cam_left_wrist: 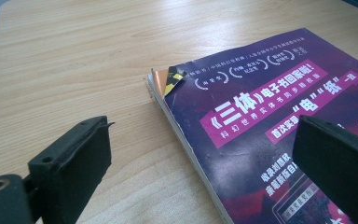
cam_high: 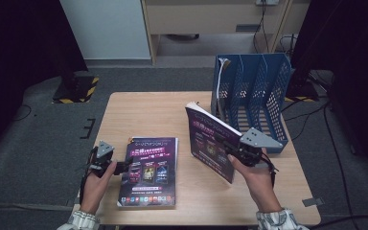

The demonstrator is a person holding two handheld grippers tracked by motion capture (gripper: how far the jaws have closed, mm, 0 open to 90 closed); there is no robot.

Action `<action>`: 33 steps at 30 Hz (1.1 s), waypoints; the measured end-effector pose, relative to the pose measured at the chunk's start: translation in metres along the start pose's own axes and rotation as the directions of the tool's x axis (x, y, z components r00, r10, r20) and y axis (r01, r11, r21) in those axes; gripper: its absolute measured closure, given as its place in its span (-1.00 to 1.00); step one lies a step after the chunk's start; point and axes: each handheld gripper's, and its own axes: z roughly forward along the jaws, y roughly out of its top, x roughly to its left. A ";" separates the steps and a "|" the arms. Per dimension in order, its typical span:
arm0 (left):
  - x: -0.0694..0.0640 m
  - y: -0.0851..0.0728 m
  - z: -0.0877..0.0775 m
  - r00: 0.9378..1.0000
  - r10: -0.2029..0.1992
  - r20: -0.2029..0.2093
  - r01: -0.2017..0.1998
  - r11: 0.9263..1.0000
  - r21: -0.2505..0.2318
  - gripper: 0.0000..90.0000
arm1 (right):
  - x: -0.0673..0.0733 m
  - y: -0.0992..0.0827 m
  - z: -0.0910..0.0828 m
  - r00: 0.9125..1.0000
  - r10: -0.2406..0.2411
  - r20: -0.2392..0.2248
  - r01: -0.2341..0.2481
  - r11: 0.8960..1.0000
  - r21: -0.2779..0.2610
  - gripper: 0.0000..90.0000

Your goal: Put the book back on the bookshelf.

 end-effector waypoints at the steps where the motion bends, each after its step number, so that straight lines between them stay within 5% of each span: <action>1: 0.000 0.000 0.000 1.000 0.002 0.000 -0.002 1.000 0.000 -0.91 | -0.001 0.000 -0.003 1.000 0.003 0.003 -0.003 1.000 -0.003 0.83; 33: 0.005 0.001 -0.002 1.000 -0.016 -0.027 0.015 1.000 -0.010 -0.90 | -0.016 -0.009 -0.064 0.993 0.057 0.105 -0.057 0.998 -0.006 0.83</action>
